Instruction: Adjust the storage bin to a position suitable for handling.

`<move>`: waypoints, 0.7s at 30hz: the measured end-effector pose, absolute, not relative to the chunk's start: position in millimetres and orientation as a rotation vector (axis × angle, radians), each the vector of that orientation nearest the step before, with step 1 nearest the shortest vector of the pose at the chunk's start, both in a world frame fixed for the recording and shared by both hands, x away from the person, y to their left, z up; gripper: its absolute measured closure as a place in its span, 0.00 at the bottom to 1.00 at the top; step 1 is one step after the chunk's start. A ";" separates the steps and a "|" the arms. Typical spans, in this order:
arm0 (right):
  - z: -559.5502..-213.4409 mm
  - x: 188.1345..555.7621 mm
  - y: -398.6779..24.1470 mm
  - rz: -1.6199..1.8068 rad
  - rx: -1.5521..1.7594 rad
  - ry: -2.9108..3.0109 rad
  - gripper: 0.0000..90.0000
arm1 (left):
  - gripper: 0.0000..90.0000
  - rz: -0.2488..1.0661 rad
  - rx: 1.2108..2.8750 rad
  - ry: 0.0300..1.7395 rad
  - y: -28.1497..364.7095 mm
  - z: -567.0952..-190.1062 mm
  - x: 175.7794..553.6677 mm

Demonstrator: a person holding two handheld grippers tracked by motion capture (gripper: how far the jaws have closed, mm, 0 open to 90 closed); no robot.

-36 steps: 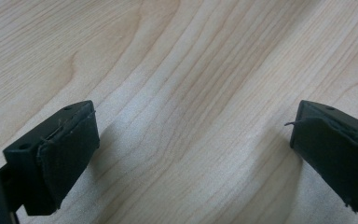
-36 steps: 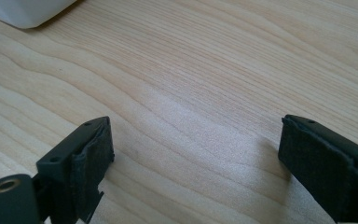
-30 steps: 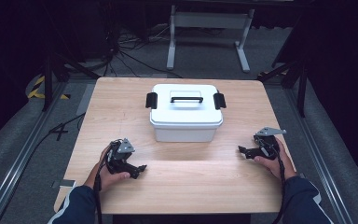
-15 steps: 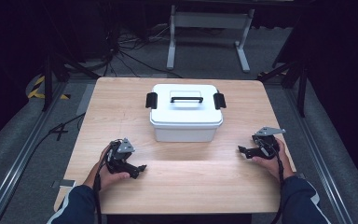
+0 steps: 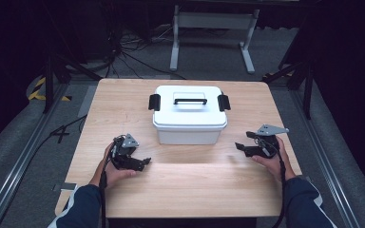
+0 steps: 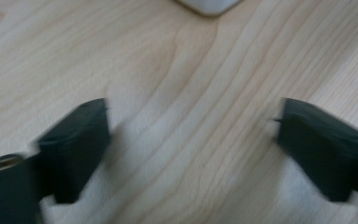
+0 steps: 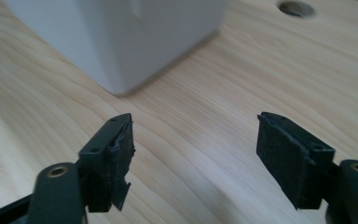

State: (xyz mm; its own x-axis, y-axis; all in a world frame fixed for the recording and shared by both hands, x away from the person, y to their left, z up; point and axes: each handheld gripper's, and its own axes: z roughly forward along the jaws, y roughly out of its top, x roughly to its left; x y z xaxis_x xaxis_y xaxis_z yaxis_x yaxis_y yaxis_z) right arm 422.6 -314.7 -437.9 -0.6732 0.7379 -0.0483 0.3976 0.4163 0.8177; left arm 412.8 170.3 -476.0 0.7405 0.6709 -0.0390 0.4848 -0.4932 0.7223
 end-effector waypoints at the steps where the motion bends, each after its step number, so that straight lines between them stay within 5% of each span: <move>1: -435.7 423.2 -308.8 1.170 0.937 2.271 0.31 | 0.20 0.288 2.194 0.818 170.2 -475.2 415.3; 14: -427.6 433.5 -262.4 1.272 0.807 2.265 0.34 | 0.24 0.328 2.052 0.749 147.5 -450.4 438.6; 19: -417.1 429.3 -264.1 1.283 0.781 2.241 0.36 | 0.39 0.367 2.030 0.696 149.1 -438.1 433.8; 21: -414.3 427.4 -265.0 1.274 0.769 2.225 0.36 | 0.38 0.361 2.005 0.718 152.1 -434.1 433.5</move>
